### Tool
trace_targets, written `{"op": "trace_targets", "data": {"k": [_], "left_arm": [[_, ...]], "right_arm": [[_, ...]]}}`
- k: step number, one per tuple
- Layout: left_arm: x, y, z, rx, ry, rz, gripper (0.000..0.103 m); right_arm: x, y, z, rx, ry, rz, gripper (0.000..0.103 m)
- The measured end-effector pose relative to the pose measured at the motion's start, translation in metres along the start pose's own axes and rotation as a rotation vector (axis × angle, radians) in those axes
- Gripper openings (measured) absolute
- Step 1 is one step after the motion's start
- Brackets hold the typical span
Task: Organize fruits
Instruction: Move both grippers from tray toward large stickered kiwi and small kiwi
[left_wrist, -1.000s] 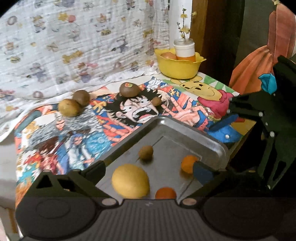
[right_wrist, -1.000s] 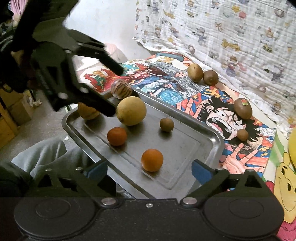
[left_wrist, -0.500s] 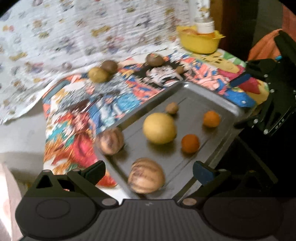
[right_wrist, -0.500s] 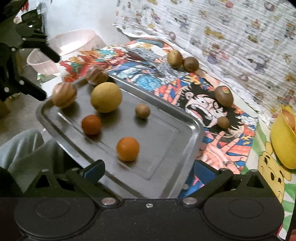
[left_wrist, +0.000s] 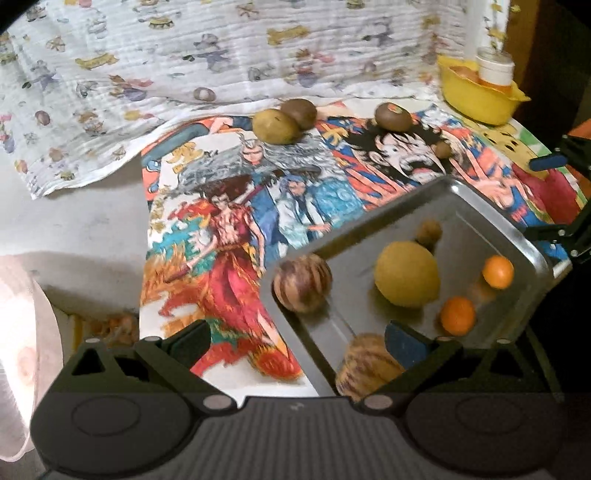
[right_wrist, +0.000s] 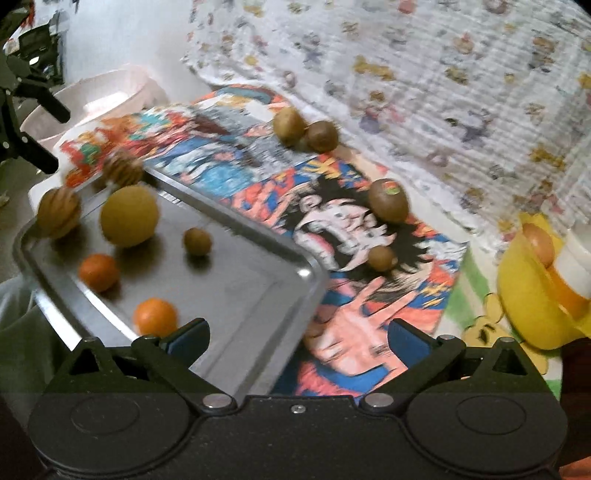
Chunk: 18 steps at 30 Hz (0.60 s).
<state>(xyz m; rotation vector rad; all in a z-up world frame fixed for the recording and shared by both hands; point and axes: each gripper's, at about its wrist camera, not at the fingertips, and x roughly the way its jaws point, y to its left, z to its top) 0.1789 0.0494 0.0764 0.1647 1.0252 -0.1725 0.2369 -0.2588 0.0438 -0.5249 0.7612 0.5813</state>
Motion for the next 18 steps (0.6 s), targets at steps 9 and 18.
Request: {"op": "trace_targets", "data": {"k": [9, 18], "left_arm": [[0.021, -0.003, 0.049, -0.067, -0.041, -0.008, 0.102], [0.055, -0.026, 0.117, -0.04, -0.071, -0.043, 0.102]], "right_arm": [[-0.002, -0.036, 0.012, 0.068, -0.127, -0.005, 0.102], [0.022, -0.063, 0.023, 0.099, -0.152, -0.019, 0.102]]}}
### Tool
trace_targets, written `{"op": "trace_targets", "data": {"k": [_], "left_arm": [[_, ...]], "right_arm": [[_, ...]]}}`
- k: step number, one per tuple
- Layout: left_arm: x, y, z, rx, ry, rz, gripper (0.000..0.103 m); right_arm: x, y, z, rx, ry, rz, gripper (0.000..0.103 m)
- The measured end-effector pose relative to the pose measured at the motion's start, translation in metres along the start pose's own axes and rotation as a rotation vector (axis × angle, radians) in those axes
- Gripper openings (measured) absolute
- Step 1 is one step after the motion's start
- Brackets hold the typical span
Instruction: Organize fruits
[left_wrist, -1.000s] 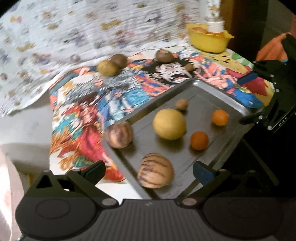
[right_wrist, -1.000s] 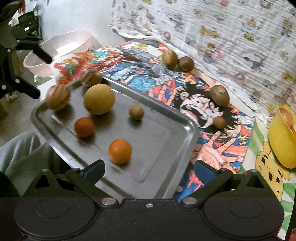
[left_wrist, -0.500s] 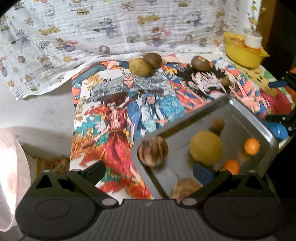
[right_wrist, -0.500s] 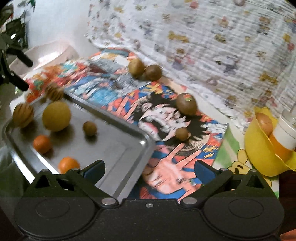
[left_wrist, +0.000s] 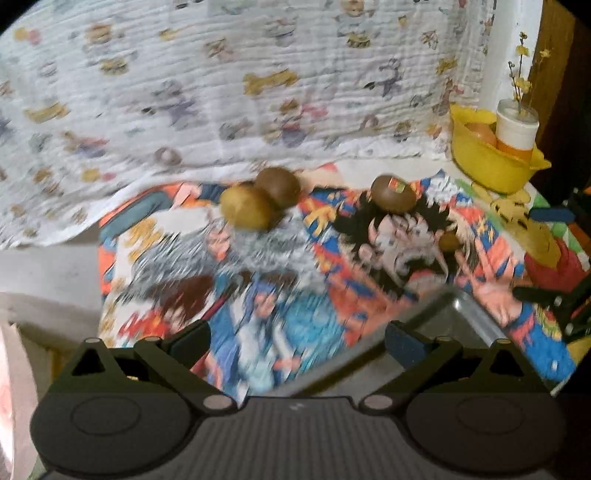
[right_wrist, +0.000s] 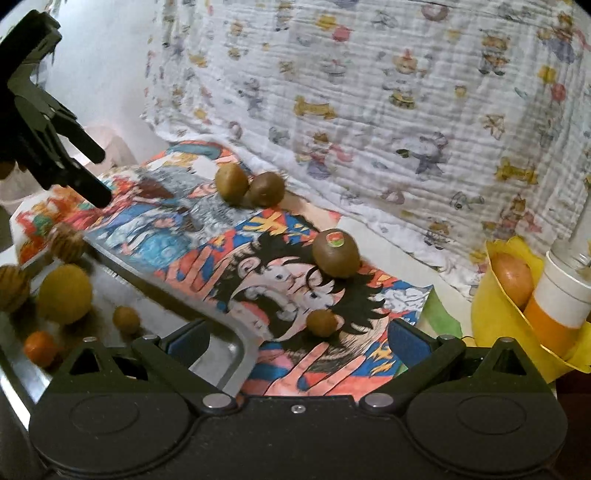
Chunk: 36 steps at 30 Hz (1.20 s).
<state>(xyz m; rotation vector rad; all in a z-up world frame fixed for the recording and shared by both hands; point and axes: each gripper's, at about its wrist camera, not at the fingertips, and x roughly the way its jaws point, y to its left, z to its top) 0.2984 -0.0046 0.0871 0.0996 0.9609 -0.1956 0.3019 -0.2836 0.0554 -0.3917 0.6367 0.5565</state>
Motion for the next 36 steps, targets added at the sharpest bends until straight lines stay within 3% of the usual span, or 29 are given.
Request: {"op": "trace_targets", "data": {"k": [5, 17, 25, 36], "left_arm": [[0.025, -0.008, 0.029, 0.013, -0.018, -0.011, 0.102], [0.076, 0.018, 0.059, -0.002, -0.006, 0.003, 0.102], [0.099, 0.022, 0.088, 0.103, -0.09, 0.022, 0.102], [0.145, 0.009, 0.11, 0.267, -0.075, -0.014, 0.102]], "right_arm": [[0.009, -0.011, 0.007, 0.0, -0.036, 0.003, 0.102], [0.062, -0.03, 0.056, -0.039, 0.001, 0.084, 0.102], [0.107, -0.032, 0.067, -0.043, 0.02, 0.108, 0.102], [0.15, -0.04, 0.055, -0.005, 0.028, 0.091, 0.101]]}}
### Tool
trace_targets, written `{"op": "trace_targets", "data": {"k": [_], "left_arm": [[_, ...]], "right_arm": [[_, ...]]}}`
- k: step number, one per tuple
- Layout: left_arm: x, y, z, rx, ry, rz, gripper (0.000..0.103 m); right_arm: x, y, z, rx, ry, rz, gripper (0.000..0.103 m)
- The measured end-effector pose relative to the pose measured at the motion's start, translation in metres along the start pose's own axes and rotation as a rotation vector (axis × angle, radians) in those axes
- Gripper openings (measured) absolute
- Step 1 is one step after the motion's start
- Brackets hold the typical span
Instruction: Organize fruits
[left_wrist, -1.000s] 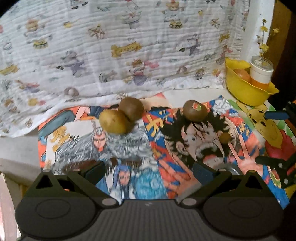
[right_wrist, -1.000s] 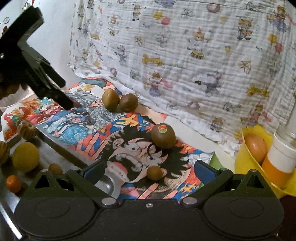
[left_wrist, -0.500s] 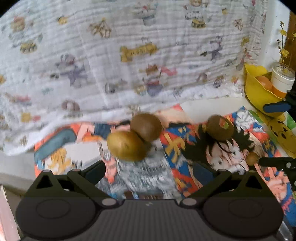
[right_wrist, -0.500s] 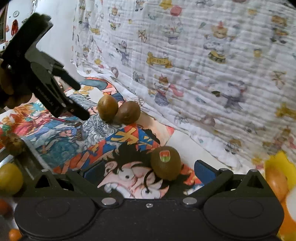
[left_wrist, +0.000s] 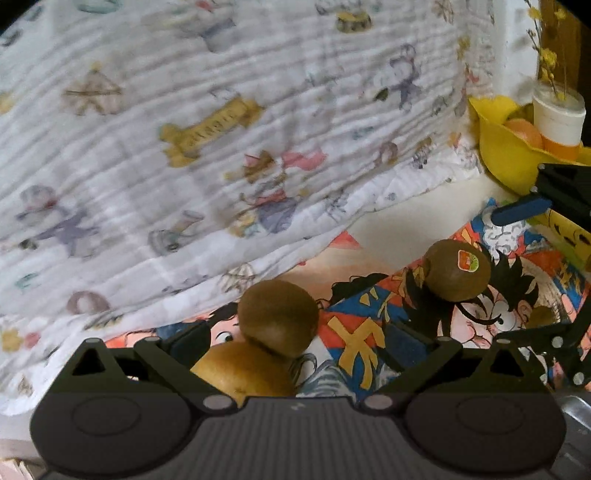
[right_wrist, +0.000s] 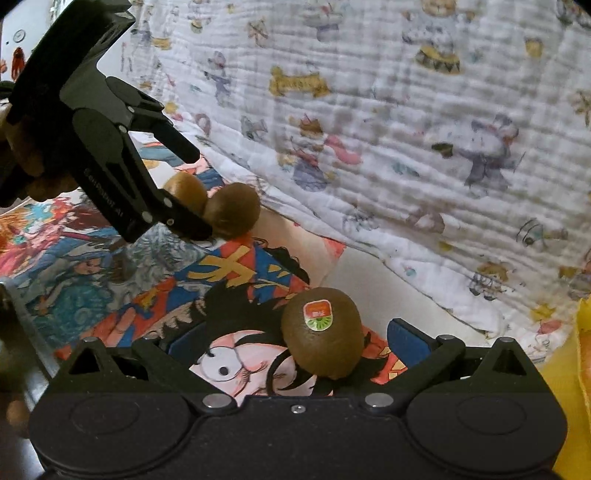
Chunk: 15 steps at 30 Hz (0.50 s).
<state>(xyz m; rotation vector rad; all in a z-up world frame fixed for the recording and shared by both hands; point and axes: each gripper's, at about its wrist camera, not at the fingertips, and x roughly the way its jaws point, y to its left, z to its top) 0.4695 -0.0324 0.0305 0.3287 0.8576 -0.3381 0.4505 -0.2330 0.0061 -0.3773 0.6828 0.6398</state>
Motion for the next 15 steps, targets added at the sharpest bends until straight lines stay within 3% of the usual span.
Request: {"op": "trace_targets", "data": {"k": [15], "left_arm": [[0.022, 0.005, 0.005, -0.016, 0.011, -0.012, 0.101]], "right_arm": [[0.026, 0.004, -0.007, 0.033, 0.024, 0.002, 0.094]]}}
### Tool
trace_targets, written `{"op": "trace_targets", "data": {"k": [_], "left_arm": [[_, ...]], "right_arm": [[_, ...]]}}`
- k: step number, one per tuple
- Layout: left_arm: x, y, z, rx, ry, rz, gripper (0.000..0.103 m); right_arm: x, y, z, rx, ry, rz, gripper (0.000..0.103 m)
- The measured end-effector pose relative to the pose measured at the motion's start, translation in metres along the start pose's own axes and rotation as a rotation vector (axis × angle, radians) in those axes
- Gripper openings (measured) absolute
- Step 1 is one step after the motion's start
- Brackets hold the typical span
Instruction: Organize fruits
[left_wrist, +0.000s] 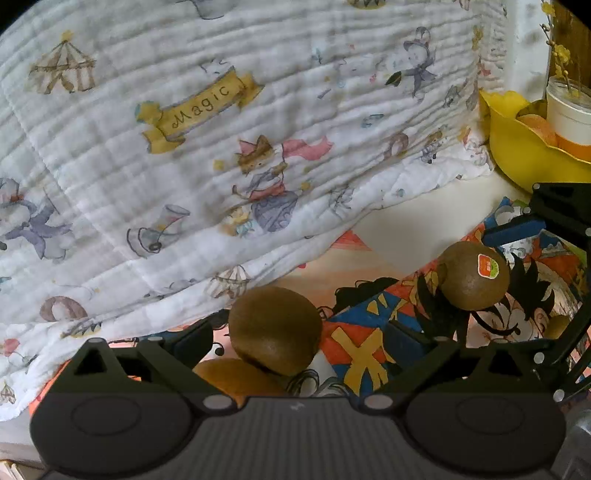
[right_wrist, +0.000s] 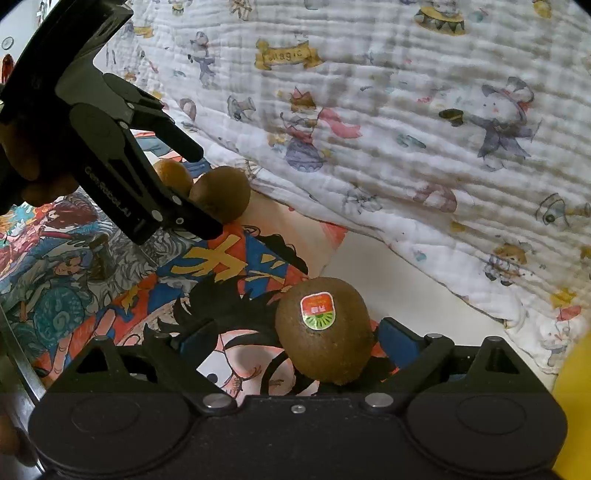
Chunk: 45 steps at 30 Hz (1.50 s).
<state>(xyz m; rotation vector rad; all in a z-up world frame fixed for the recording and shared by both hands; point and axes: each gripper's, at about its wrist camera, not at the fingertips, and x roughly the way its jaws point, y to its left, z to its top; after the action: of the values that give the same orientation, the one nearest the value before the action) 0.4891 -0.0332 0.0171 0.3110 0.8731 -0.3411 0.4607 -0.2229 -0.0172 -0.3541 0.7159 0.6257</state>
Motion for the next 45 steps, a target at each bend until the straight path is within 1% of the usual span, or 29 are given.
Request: {"op": "trace_targets", "data": {"k": [8, 14, 19, 22, 27, 31, 41, 45], "left_arm": [[-0.002, -0.003, 0.004, 0.01, -0.014, 0.008, 0.101], [-0.007, -0.019, 0.012, 0.043, -0.051, -0.039, 0.101], [-0.006, -0.03, 0.016, 0.07, -0.053, -0.035, 0.101], [-0.007, -0.027, 0.015, 0.066, -0.043, -0.033, 0.101], [-0.01, -0.027, 0.016, 0.079, -0.049, -0.032, 0.101], [-0.009, -0.024, 0.014, 0.062, -0.043, -0.025, 0.101], [-0.004, -0.01, 0.003, 0.048, -0.021, -0.007, 0.101], [0.001, -0.002, 0.002, 0.023, -0.02, -0.009, 0.101]], "right_arm": [[-0.003, -0.002, 0.0, 0.008, -0.002, 0.002, 0.094], [-0.021, -0.013, -0.005, 0.042, -0.005, 0.007, 0.094], [-0.025, -0.017, -0.008, 0.053, -0.012, 0.001, 0.094], [-0.027, -0.018, -0.01, 0.06, -0.007, 0.009, 0.094], [-0.038, -0.016, -0.017, 0.063, -0.007, 0.019, 0.095], [-0.041, -0.015, -0.02, 0.064, -0.009, 0.022, 0.095], [-0.027, -0.01, -0.014, 0.052, -0.012, 0.02, 0.095], [-0.02, -0.01, -0.011, 0.049, -0.012, 0.019, 0.095]]}}
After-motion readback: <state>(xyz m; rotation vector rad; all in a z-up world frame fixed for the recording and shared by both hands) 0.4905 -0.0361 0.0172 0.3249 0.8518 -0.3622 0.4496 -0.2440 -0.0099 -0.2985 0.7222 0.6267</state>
